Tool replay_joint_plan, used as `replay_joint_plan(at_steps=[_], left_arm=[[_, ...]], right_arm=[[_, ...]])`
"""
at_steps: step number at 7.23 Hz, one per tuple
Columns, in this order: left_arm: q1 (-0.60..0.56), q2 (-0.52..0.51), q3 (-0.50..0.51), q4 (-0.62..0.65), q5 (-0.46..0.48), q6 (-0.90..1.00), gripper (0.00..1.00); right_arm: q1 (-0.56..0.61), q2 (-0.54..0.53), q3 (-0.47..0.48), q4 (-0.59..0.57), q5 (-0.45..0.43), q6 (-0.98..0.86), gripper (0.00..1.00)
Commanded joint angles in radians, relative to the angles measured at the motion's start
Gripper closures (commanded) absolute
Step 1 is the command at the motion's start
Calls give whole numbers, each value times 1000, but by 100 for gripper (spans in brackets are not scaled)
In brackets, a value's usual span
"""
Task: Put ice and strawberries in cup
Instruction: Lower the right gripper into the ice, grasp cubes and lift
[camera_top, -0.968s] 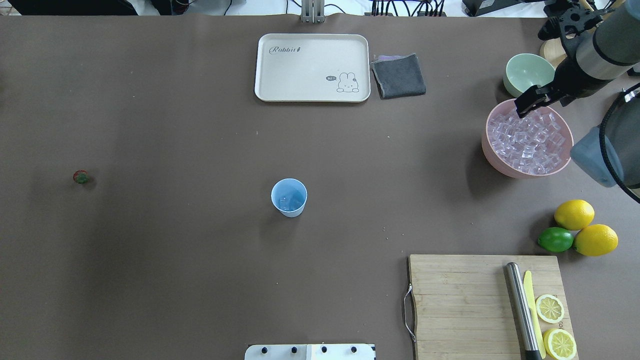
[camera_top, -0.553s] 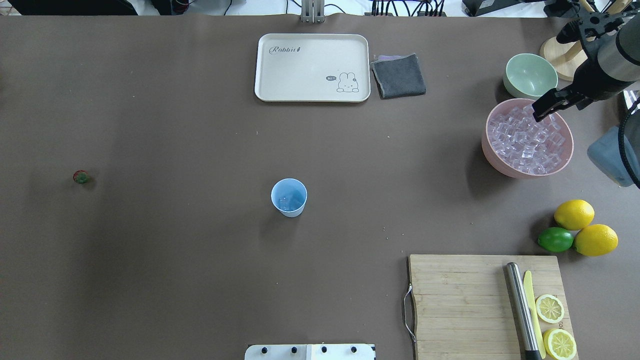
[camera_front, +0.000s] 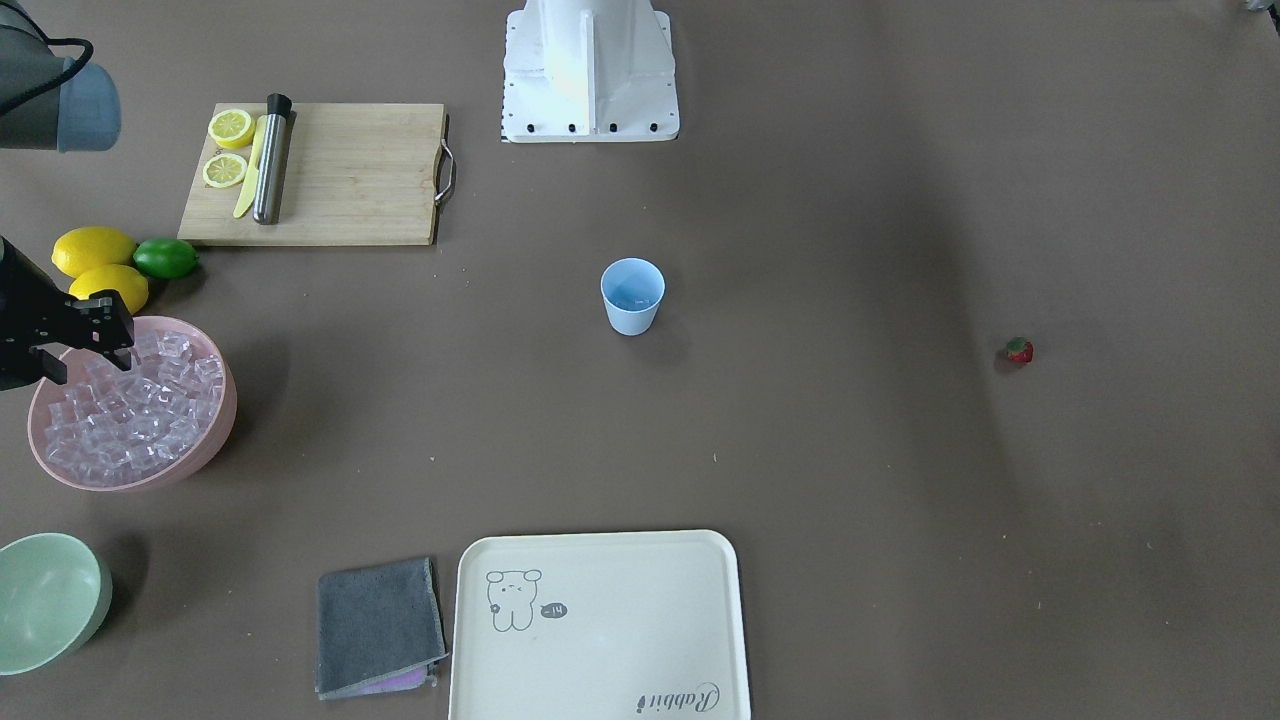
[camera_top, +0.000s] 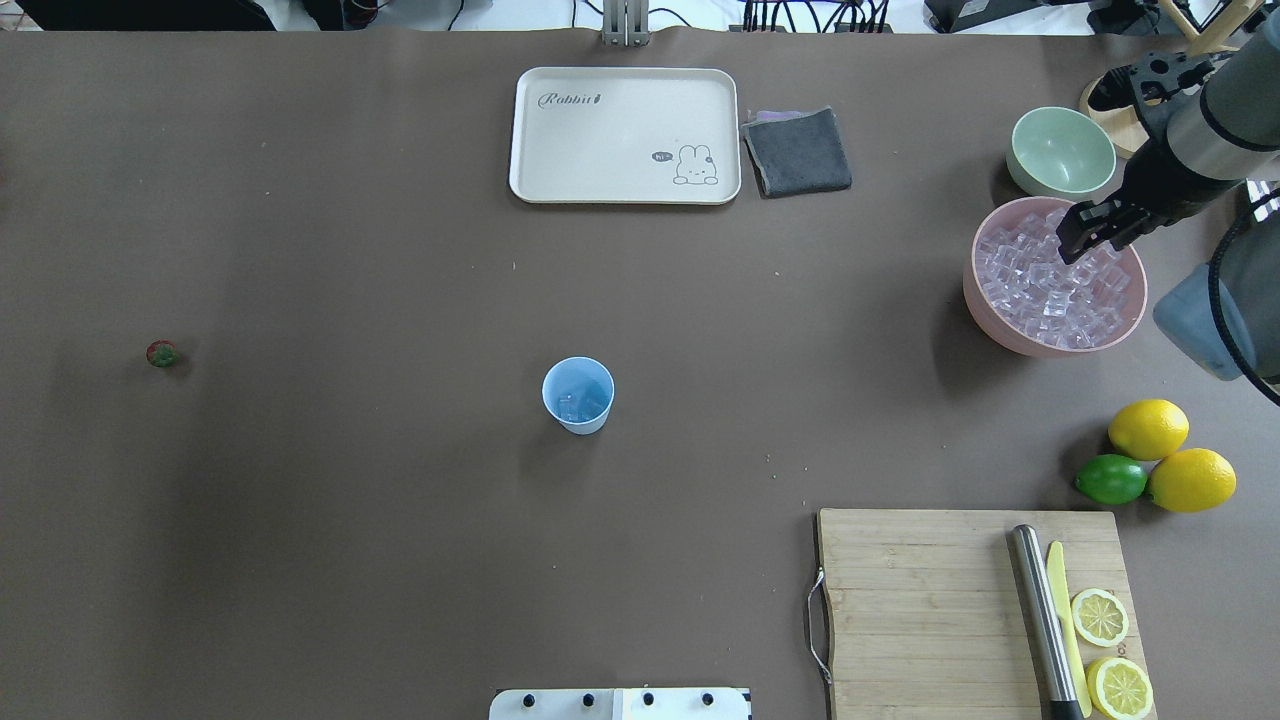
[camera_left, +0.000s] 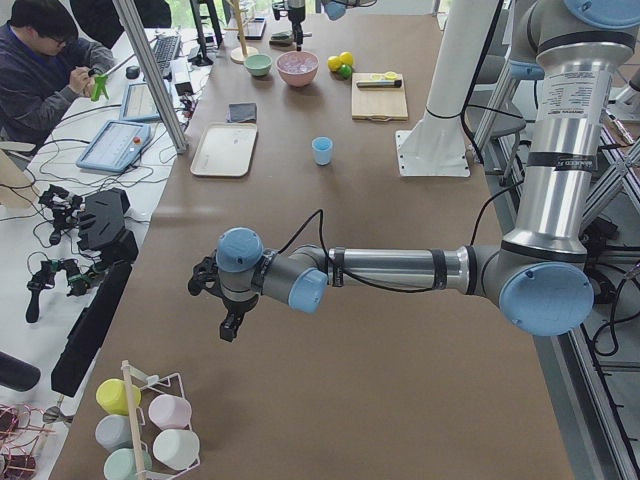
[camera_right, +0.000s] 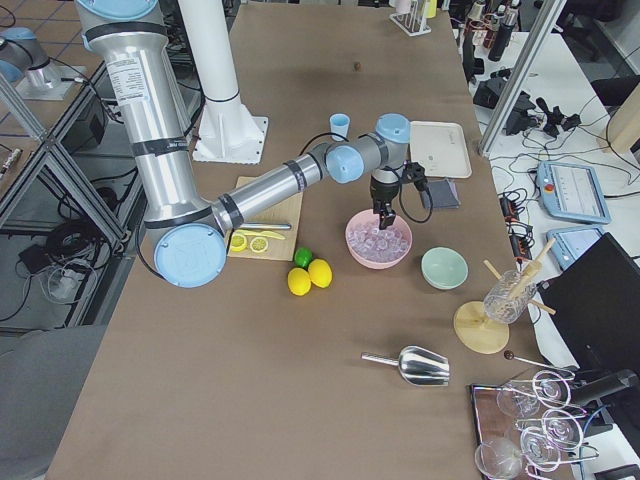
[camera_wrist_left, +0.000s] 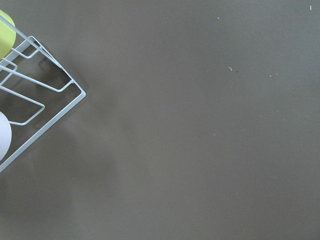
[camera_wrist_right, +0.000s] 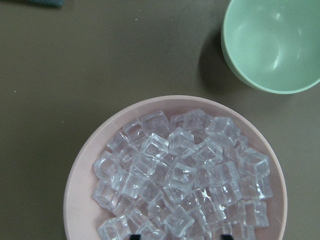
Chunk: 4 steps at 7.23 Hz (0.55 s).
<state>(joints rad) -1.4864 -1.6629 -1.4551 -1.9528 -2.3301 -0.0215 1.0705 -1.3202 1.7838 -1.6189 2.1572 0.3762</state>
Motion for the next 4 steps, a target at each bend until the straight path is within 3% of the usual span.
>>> replay_joint_plan(at_steps=[1,3,4], left_arm=[[0,-3,1,0,0,0,2],[0,-11,7,2,0,0,2],[0,-11,4,0,0,0,3]], right_arm=[[-44,53,-75,-1,-30,-13,37],[-49,52,-116,-2,-23,-152,36],[-49,41,-122,-3,-26,-167,29]])
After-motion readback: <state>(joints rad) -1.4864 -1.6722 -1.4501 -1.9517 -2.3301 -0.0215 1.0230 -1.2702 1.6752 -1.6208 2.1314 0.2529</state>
